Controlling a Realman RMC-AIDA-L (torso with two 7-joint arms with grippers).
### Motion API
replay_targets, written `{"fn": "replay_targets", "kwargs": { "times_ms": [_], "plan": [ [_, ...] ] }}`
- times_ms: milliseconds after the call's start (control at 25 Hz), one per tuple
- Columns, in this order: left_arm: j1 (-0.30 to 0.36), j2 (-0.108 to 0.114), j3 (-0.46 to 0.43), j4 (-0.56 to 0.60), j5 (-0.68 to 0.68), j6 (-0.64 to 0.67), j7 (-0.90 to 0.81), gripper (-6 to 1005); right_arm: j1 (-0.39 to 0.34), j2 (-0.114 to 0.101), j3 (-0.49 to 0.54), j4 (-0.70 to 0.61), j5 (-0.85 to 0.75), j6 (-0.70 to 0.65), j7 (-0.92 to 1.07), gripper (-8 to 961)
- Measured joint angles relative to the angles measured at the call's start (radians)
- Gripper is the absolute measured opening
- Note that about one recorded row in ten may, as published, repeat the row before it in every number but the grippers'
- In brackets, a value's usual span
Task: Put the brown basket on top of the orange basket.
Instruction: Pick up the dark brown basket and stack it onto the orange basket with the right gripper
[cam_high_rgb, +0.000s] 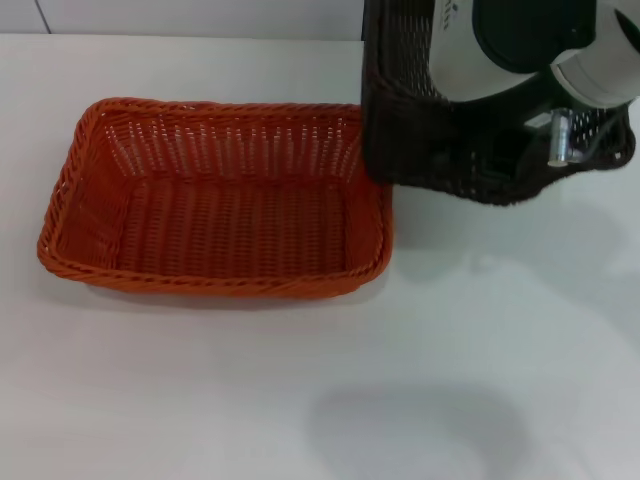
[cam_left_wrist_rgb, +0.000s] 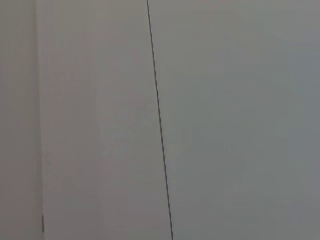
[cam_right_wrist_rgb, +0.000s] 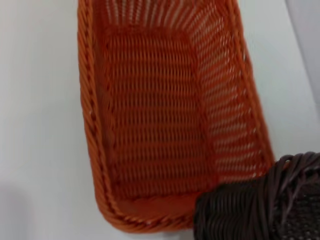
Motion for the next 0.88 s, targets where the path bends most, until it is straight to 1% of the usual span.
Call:
{"fn": "replay_targets", "kwargs": {
  "times_ms": [120, 240, 280, 400, 440, 560, 600, 680, 760, 840, 880],
  "plan": [
    [0.001, 0.002, -0.001, 0.004, 0.000, 0.002, -0.003, 723, 0.004, 0.000, -0.040, -0.052, 0.004, 0.001, -0.079, 145],
    [-0.001, 0.001, -0.004, 0.004, -0.005, 0.001, 0.000, 723, 0.006, 0.002, -0.126, -0.085, 0.003, 0.012, -0.199, 149],
    [-0.001, 0.001, -0.005, 0.004, -0.005, 0.001, 0.000, 723, 0.006, 0.002, -0.190, -0.100, 0.000, 0.021, -0.302, 150],
    [0.003, 0.001, -0.011, 0.005, -0.007, 0.002, -0.003, 723, -0.004, 0.003, -0.265, -0.139, -0.004, 0.027, -0.454, 154],
    [0.004, 0.001, -0.012, 0.005, -0.007, 0.003, -0.003, 723, -0.004, 0.003, -0.265, -0.139, -0.004, 0.027, -0.454, 155],
    [0.005, 0.000, -0.012, 0.006, -0.007, 0.004, -0.003, 724, -0.028, 0.004, -0.303, -0.187, -0.017, 0.033, -0.595, 159],
    [0.005, -0.001, -0.014, 0.006, -0.008, 0.002, -0.003, 724, -0.052, 0.006, -0.327, -0.200, -0.031, 0.056, -0.680, 161],
    [0.004, -0.003, -0.014, 0.004, -0.008, 0.001, -0.002, 724, -0.062, 0.006, -0.341, -0.200, -0.045, 0.072, -0.705, 163],
    [-0.001, -0.008, -0.016, 0.003, -0.008, 0.000, 0.005, 724, -0.086, 0.007, -0.385, -0.188, -0.099, 0.118, -0.746, 166],
    [-0.002, -0.010, -0.016, 0.003, -0.007, -0.001, 0.006, 724, -0.104, 0.007, -0.434, -0.158, -0.171, 0.167, -0.765, 168],
    [-0.003, -0.011, -0.016, 0.004, -0.006, -0.002, 0.007, 724, -0.119, 0.007, -0.473, -0.116, -0.240, 0.229, -0.781, 170]
  ]
}}
